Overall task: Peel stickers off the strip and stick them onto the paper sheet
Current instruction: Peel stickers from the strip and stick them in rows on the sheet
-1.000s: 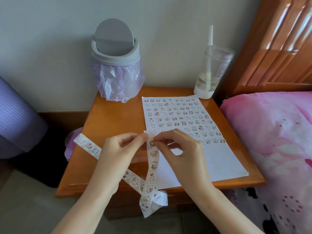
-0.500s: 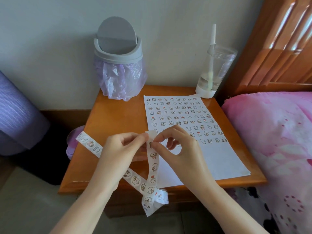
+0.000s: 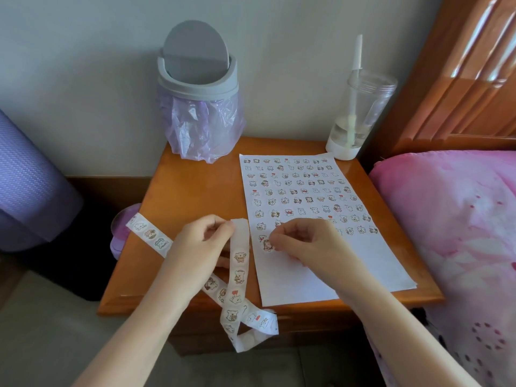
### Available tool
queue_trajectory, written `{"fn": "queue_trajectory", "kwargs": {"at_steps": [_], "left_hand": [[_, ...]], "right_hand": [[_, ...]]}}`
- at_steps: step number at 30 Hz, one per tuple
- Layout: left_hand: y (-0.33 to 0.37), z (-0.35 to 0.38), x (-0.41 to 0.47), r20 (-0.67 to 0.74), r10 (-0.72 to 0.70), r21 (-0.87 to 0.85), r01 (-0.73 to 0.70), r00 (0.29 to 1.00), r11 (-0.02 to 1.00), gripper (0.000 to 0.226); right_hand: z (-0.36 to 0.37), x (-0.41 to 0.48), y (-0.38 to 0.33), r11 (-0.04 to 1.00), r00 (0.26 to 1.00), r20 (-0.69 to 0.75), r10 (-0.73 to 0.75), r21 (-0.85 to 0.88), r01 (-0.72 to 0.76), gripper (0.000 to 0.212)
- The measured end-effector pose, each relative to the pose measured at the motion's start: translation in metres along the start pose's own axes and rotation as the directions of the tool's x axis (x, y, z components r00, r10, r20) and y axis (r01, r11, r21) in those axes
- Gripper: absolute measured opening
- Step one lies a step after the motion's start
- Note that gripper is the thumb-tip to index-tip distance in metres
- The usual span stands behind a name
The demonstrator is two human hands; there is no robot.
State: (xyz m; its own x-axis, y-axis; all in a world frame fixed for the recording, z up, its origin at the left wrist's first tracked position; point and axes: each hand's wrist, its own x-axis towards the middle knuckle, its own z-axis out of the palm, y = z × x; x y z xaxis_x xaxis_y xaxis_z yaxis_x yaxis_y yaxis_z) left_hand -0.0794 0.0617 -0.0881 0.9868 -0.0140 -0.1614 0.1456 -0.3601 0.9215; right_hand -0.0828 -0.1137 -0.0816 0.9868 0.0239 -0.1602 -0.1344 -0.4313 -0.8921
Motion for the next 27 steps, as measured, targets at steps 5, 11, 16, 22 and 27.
{"fn": "queue_trajectory", "kwargs": {"at_steps": [5,11,16,22,27], "left_hand": [[0.0,0.002,-0.002,0.037,0.02,0.034,-0.022,0.999,0.999,0.021],[0.0,0.002,-0.002,0.029,0.036,0.087,-0.038,0.999,0.995,0.022],[-0.001,0.002,0.0,0.04,0.043,0.13,-0.048,0.998,0.99,0.021],[-0.004,0.003,0.001,0.032,0.066,0.163,-0.071,0.997,0.984,0.02],[-0.005,0.004,0.002,0.021,0.064,0.156,-0.067,0.998,0.985,0.021]], "right_hand": [[0.005,0.003,0.005,0.997,1.0,0.009,-0.028,-0.075,0.028,0.007],[0.007,0.005,0.009,0.997,1.0,-0.005,-0.028,-0.076,0.027,0.007],[0.007,0.005,0.01,0.996,0.998,-0.019,-0.052,-0.07,0.05,0.007],[0.011,0.005,0.014,0.994,0.996,-0.054,-0.068,-0.087,0.063,0.005],[0.014,0.005,0.017,0.987,0.99,-0.105,-0.091,-0.142,0.076,0.004]]}}
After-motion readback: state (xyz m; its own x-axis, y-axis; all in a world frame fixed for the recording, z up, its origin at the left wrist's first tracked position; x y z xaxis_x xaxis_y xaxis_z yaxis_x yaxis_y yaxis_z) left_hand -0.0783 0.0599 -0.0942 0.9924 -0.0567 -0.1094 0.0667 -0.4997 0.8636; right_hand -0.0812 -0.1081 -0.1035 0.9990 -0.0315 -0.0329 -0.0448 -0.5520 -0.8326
